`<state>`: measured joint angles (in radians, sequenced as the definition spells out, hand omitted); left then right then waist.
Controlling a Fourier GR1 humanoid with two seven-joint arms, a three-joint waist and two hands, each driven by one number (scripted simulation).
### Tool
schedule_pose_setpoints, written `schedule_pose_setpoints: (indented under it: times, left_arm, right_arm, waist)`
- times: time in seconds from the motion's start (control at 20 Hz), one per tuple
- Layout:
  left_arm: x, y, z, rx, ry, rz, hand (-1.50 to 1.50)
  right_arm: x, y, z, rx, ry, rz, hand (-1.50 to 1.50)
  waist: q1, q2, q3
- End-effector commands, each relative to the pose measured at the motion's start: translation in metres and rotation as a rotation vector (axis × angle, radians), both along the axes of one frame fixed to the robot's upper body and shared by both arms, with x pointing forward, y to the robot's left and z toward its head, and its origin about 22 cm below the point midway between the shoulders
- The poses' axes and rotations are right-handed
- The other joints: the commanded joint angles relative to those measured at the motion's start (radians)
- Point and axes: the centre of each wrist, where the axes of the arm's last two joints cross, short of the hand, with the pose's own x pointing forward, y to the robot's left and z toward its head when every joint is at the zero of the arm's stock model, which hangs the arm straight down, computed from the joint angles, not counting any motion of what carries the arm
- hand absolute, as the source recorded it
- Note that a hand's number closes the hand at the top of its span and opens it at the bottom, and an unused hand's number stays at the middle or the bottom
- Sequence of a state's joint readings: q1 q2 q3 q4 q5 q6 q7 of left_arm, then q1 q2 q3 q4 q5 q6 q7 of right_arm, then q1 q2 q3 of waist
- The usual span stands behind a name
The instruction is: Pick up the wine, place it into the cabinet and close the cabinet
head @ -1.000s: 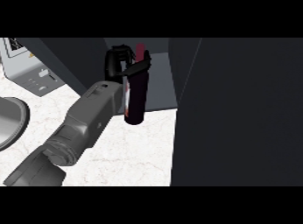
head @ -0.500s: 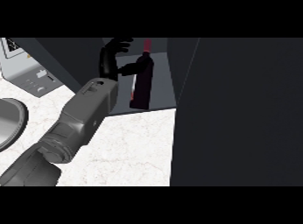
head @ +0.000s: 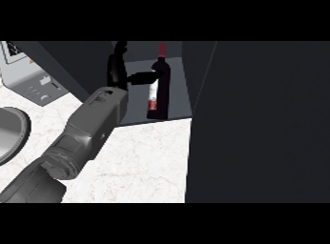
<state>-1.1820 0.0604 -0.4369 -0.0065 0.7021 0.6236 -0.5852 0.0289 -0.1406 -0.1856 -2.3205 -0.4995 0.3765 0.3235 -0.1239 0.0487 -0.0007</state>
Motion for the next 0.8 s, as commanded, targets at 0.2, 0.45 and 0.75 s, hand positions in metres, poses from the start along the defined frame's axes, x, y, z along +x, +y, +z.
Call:
schedule_pose_setpoints:
  times: [0.2, 0.45, 0.75]
  left_arm:
    - [0.002, 0.017, 0.0, -0.007, -0.045, -0.032, -1.5]
    - [0.003, 0.0, 0.006, -0.035, -0.062, -0.082, -1.5]
    - [-0.009, -0.025, -0.009, -0.082, -0.094, -0.114, -1.5]
  right_arm:
    - [-0.004, 0.003, 0.001, -0.01, -0.01, 0.02, -1.5]
    - [-0.005, 0.001, 0.0, -0.014, -0.001, 0.011, -1.5]
    - [0.003, -0.001, -0.001, 0.003, -0.009, 0.005, -1.5]
  waist:
    - [0.009, -0.002, -0.002]
    - [0.015, -0.008, -0.002]
    - [0.03, -0.008, -0.002]
